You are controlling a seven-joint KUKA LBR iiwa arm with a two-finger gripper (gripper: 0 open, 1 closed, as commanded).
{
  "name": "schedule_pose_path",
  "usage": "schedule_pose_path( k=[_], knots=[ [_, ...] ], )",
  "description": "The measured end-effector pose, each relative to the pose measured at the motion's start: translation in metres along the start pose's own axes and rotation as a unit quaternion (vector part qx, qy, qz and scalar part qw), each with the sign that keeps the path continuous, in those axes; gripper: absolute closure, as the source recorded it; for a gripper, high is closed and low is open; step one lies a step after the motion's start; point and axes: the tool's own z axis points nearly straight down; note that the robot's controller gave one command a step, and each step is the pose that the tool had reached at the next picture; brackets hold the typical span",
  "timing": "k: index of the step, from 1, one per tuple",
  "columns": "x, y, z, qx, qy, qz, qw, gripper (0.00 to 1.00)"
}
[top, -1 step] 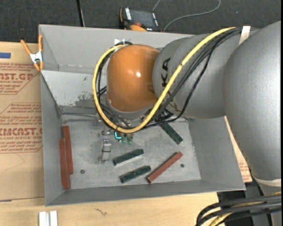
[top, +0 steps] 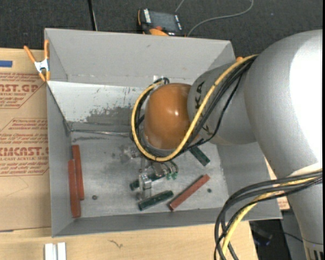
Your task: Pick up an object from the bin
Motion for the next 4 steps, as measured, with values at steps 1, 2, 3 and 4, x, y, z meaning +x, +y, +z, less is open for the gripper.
schedule_pose_path(
  k=[1, 2, 3, 4],
  knots=[
    [0.025, -0.022, -0.034, 0.0, -0.0022, 0.025, 0.9997, 0.0],
    [0.019, -0.011, -0.036, -0.001, -0.0028, 0.02, 0.9998, 0.0],
    [0.028, -0.015, -0.001, -0.001, -0.0005, 0.033, 0.9994, 0.0],
    [0.028, -0.014, -0.001, -0.001, -0.0025, 0.034, 0.9994, 0.0]
  ],
)
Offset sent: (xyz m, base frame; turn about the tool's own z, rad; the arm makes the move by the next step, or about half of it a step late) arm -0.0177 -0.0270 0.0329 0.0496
